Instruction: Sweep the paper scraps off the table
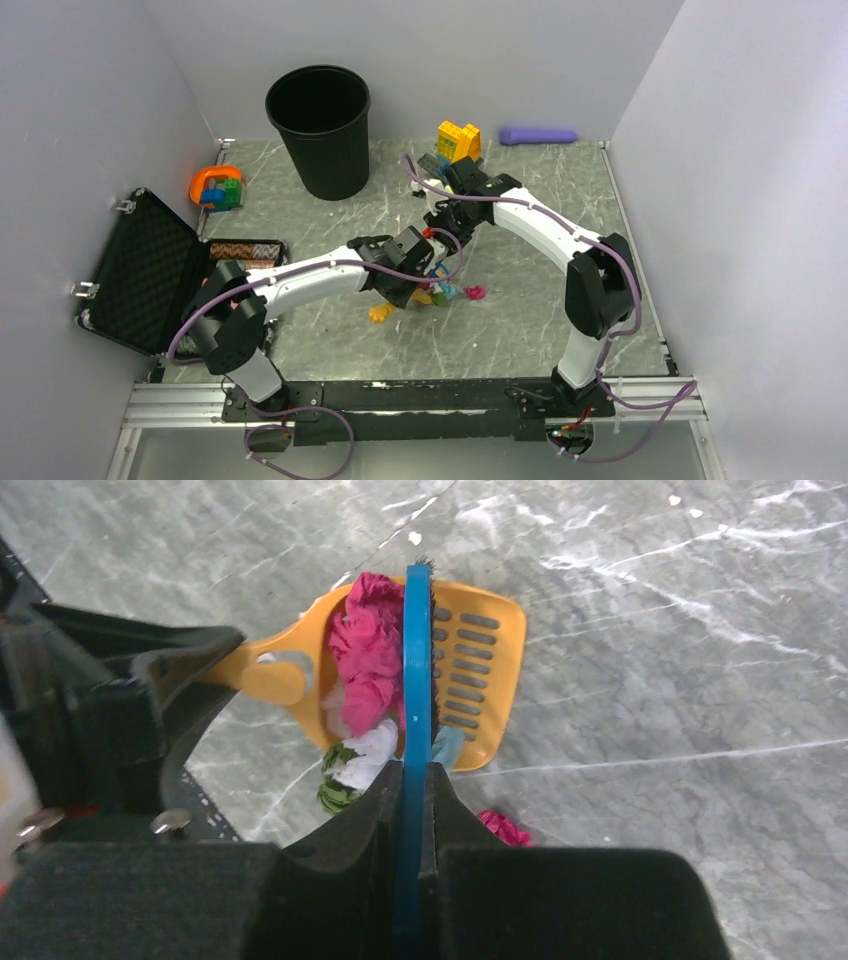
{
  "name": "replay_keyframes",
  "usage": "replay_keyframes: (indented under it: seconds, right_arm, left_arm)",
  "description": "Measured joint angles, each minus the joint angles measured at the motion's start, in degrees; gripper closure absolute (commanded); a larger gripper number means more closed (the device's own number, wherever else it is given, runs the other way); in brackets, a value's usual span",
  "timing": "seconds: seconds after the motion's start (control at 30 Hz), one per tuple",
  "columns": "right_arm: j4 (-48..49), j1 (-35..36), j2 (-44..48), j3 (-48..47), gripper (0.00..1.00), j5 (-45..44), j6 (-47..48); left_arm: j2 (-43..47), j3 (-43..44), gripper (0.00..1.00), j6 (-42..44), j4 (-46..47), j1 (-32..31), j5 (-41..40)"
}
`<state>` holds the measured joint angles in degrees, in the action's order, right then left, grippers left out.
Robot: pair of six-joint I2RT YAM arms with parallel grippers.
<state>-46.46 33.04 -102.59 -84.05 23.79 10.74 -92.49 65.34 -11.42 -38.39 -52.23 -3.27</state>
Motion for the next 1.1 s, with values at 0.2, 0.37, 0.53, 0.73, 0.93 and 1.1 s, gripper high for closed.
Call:
replay_keyframes:
  seconds: [0.2, 0.37, 0.53, 0.73, 0.93, 1.1]
  right_arm:
    - [-1.7, 0.3, 4.1, 0.5, 1.00, 0.3, -0.8]
    - [-2.1, 0.3, 6.4, 0.5, 1.00, -1.1, -1.6]
    - [-2.6, 0.3, 6.4, 0.5, 1.00, -3.4, -2.5]
    - [-2.3, 0.3, 7.6, 0.5, 1.00, -8.0, -4.6]
    - [-1.5, -0.1, 14.4, 1.4, 1.00, -15.0, -7.0]
    - [-0.2, -1.3, 21.0, 2.6, 1.00, -20.0, -8.8]
  left_arm:
    - [2.3, -4.2, 1.00, 1.5, 5.6, -1.7, -3.3]
    - [5.6, -8.9, 1.00, 1.8, 10.3, -3.6, -5.2]
    - [10.4, -12.1, 1.00, 1.7, 12.9, -4.0, -5.2]
    - [11.5, -12.1, 1.00, 1.4, 13.4, -4.0, -5.5]
    - [12.3, -13.2, 1.00, 1.0, 14.2, -4.0, -5.6]
    - [14.0, -13.9, 1.00, 0.3, 14.2, -4.0, -5.6]
